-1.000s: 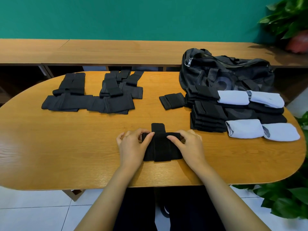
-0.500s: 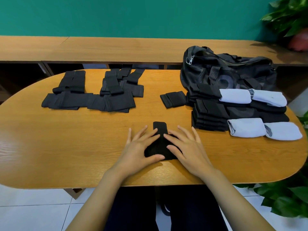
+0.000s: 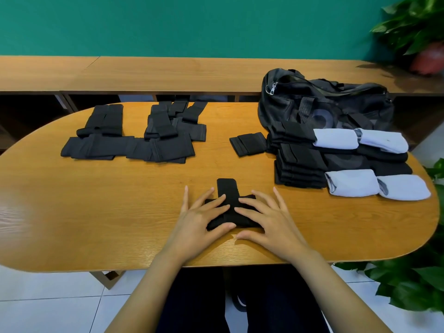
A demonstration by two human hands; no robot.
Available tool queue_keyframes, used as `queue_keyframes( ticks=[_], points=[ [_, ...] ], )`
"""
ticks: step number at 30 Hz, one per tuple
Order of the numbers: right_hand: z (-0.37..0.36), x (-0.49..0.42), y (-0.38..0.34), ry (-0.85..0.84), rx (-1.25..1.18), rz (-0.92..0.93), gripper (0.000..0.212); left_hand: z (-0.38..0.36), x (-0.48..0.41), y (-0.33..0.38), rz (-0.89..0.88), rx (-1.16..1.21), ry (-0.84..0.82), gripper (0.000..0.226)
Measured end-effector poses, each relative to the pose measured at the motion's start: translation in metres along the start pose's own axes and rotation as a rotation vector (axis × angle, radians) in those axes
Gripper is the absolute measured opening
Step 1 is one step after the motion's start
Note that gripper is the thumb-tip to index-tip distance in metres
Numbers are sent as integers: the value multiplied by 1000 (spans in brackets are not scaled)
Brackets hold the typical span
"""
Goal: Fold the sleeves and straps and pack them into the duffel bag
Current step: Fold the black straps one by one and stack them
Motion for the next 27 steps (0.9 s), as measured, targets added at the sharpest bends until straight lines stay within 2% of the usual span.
queue_keyframes(
  ticks=[5,9,15,19,22,27],
  points=[
    [8,4,0,160,-19,23,44,8,8,9,-56,-64,124,60],
    [12,6,1,191,-60,12,44,13,13,14,-85,-84,207,47],
    [21,4,1,226,-137,-23,43,23,13,17,-66,-31,296,44],
    [34,1,3,310,-217,-46,49,33,7,10,4,93,379,51],
    [39,-9,13,291,-394,-172,56,37,0,3,82,157,406,56],
    [32,-32,31,229,-501,-322,54,38,-20,-14,280,266,324,55]
  ],
)
Point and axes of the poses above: each hand's wrist, its own x-axis away from the middle knuckle, its own z-axis out of the back of the hand, y = z × x, the point moved 8 cm from there along -x, towards the middle knuckle, and after that the axes turned 13 degrees about -y, right-handed, at the moved point
